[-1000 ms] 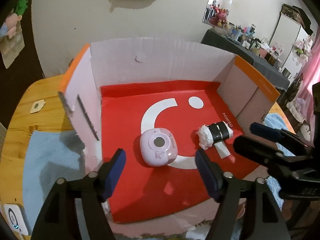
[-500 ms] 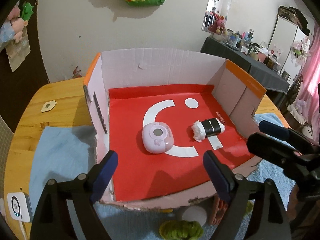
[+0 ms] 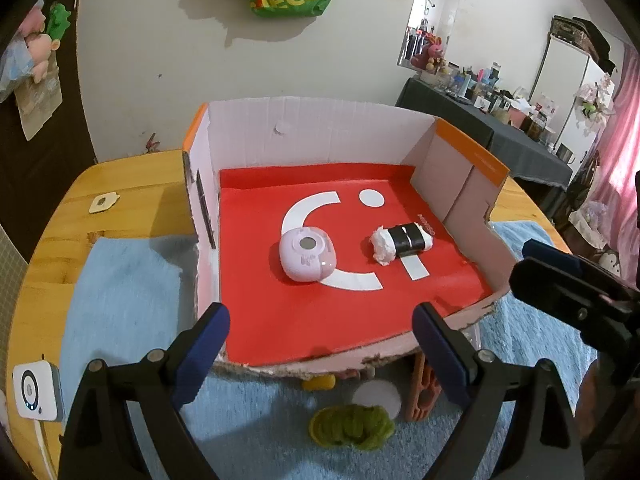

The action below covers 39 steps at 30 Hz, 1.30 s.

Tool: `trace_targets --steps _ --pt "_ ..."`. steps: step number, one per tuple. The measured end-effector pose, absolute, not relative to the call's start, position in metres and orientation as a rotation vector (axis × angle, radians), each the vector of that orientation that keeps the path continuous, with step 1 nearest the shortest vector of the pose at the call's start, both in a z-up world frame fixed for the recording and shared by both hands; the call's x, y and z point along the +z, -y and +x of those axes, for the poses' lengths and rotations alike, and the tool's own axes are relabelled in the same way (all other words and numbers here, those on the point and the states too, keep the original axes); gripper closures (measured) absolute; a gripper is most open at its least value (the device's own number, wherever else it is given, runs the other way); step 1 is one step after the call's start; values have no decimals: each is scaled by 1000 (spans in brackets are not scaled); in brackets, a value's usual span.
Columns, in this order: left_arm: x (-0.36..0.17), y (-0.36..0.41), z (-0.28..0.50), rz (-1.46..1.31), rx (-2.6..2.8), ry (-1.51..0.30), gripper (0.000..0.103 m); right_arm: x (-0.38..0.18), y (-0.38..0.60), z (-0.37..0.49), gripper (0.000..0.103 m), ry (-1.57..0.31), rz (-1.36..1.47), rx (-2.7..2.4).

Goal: Organize objects
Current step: 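Lift both grippers out of the box back toward the towel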

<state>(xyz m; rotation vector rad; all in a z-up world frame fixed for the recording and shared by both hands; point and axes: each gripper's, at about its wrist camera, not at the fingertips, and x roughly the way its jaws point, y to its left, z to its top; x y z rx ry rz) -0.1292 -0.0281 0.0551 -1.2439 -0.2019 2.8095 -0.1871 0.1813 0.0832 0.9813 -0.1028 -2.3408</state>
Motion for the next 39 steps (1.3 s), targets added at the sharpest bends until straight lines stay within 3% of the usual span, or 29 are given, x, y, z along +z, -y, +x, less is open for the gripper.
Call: trace_targets --steps 4,39 --pt "55 29 -123 -1241 2812 210 3 82 -184 -182 6 108 982 -2340" --pt "29 14 -89 -1271 2763 169 4 55 -202 -149 5 96 1032 -2364"
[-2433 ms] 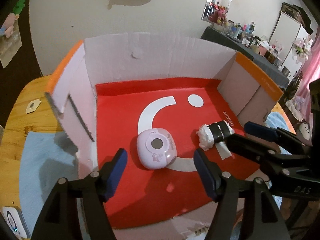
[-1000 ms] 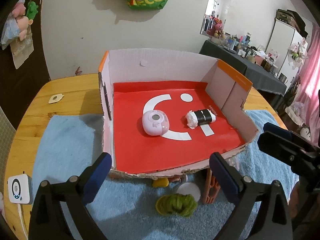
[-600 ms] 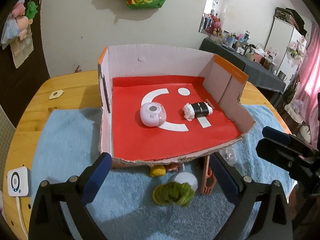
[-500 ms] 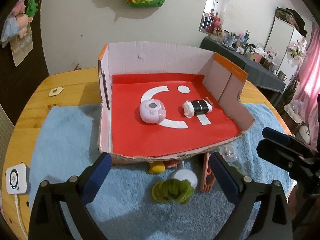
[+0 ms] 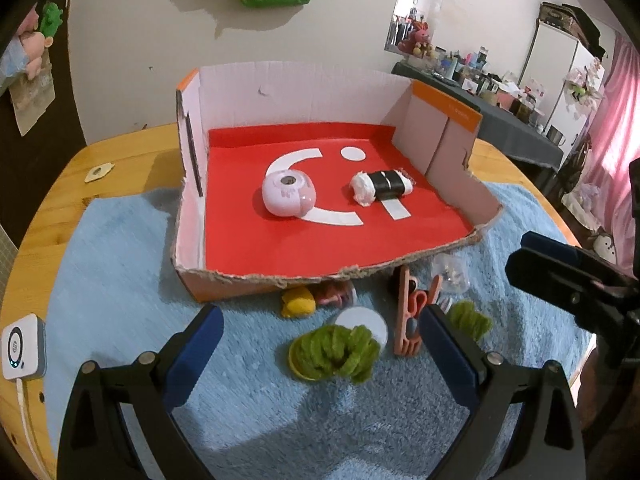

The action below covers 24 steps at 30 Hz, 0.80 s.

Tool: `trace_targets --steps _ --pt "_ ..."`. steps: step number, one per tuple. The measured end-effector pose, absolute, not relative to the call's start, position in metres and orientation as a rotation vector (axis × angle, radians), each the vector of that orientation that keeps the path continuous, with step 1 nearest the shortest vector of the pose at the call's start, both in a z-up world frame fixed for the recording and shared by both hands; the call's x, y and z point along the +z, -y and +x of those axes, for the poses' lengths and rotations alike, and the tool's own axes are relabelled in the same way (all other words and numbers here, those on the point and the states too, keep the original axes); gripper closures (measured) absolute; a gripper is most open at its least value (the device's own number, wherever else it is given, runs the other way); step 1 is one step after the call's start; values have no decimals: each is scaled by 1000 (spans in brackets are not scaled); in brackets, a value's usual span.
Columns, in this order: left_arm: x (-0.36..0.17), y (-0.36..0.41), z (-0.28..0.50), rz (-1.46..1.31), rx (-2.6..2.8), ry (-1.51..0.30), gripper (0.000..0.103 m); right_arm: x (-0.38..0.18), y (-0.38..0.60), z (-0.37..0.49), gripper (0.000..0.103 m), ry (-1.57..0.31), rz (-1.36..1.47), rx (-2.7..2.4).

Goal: Organize objects
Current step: 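Lift both grippers out of the box back toward the towel, then move right gripper to the clear plastic container while left gripper approaches the green potted plant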

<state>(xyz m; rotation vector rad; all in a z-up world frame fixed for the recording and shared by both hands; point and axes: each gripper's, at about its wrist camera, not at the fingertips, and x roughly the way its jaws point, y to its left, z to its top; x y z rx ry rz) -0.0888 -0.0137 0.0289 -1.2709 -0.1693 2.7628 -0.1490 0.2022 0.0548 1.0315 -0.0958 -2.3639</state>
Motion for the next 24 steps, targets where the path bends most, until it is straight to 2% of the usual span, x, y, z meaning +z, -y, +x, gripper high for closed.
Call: trace_targets --steps 4,8,13,22,24 --pt "25 14 -88 -1275 2754 164 15 50 -203 -150 8 77 1046 -2370" --pt "21 14 -87 -1280 2742 164 23 44 -200 -150 36 -9 1056 -2398" --pt "18 14 -85 -1283 2727 168 31 30 -199 -156 48 -56 1094 -2403" --pt "13 9 -84 -1288 2709 155 34 12 -198 -166 49 -126 1146 -2411" --pt "10 8 -86 -1299 2699 155 39 9 -197 -167 49 -131 1155 -2407"
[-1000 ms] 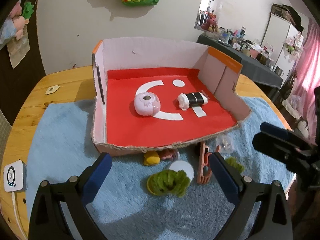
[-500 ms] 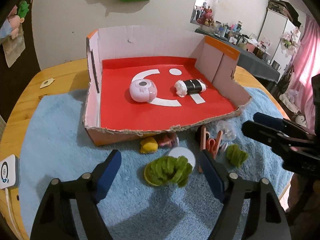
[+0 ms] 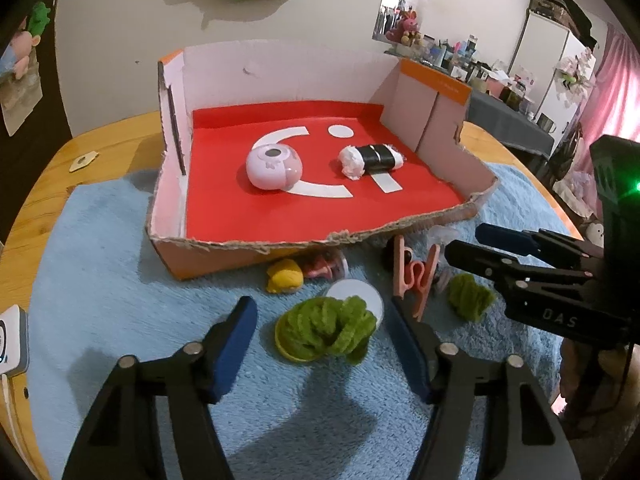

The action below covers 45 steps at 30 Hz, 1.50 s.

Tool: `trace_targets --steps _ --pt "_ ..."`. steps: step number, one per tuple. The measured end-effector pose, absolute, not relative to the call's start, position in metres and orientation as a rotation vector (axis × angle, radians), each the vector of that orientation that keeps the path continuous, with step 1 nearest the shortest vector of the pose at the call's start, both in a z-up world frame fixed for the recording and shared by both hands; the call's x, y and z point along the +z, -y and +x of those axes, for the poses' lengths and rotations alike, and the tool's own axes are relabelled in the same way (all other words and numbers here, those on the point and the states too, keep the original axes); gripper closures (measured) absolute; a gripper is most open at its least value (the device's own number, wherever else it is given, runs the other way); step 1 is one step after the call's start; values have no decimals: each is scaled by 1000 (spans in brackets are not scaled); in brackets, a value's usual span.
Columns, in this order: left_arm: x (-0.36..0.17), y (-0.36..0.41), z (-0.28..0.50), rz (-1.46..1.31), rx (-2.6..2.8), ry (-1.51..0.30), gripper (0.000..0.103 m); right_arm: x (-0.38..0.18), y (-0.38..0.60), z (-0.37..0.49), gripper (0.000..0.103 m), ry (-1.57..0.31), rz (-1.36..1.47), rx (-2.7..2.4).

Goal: Organize objects
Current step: 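Move right gripper to the clear plastic container while left gripper approaches the green potted plant, then close right gripper on the clear container while left gripper closes on the green plant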

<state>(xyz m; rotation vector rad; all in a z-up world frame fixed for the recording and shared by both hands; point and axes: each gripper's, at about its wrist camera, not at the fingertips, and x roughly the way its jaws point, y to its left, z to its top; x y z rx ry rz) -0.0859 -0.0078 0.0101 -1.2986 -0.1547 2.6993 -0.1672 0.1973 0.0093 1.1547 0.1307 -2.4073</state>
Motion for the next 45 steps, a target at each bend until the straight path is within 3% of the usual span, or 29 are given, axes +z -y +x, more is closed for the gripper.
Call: trace_targets --steps 14,17,20,45 --pt "4 7 -88 -1315 2692 169 53 -6 -189 -177 49 -160 1186 -2394" --pt "4 7 -88 -1313 2700 173 57 -6 -189 -177 61 -166 1180 -2393" --pt "5 8 -89 -1311 2700 192 59 -6 -191 -177 62 -155 1181 -2383" --pt "24 16 -79 -1248 2739 228 59 29 -184 -154 62 -76 1067 -2329"
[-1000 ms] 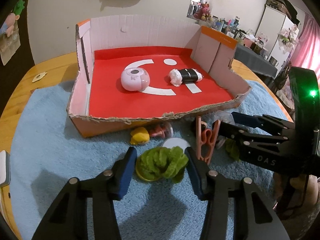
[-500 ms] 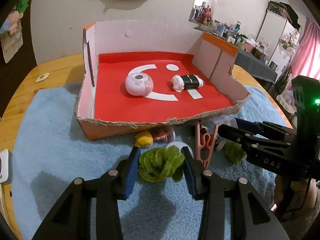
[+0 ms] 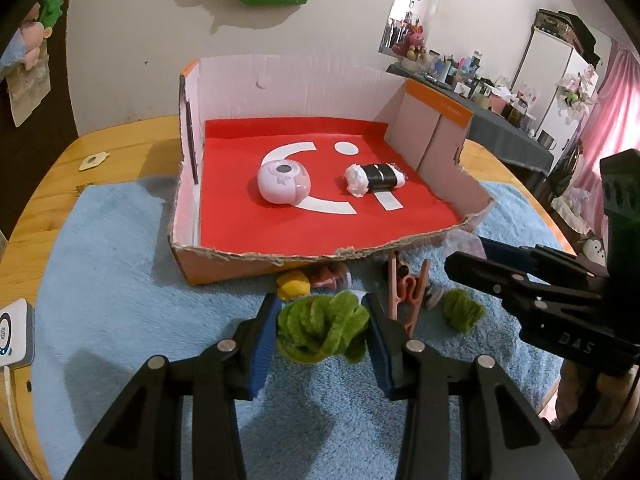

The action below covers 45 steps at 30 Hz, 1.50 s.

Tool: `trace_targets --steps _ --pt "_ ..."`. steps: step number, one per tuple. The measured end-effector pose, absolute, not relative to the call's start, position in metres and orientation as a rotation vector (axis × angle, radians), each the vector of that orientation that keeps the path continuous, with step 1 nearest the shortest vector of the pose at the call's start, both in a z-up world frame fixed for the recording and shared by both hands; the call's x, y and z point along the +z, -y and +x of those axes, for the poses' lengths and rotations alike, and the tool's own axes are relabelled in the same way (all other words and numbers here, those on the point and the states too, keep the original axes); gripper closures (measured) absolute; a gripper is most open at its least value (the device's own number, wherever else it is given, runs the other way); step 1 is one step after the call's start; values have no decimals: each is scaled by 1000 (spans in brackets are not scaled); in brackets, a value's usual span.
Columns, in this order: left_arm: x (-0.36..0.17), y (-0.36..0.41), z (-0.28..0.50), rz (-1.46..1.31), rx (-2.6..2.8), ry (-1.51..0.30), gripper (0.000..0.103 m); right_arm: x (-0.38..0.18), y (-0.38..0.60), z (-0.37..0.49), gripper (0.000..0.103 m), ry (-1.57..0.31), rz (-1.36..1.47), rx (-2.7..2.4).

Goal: Organize objects
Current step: 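Close right gripper on the clear container while left gripper closes on the green plant, then carry the clear container in right gripper while left gripper carries the green plant into the box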

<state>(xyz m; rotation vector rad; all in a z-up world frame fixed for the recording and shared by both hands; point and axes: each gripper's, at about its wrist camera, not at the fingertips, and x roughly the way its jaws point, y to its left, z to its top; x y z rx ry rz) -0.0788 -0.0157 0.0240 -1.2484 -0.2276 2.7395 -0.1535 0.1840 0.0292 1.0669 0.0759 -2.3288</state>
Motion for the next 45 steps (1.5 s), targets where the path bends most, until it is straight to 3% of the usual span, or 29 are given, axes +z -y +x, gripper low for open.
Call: trace_targets --steps 45 --pt "59 21 -98 -1142 2798 220 59 54 -168 -161 62 -90 973 -2297"
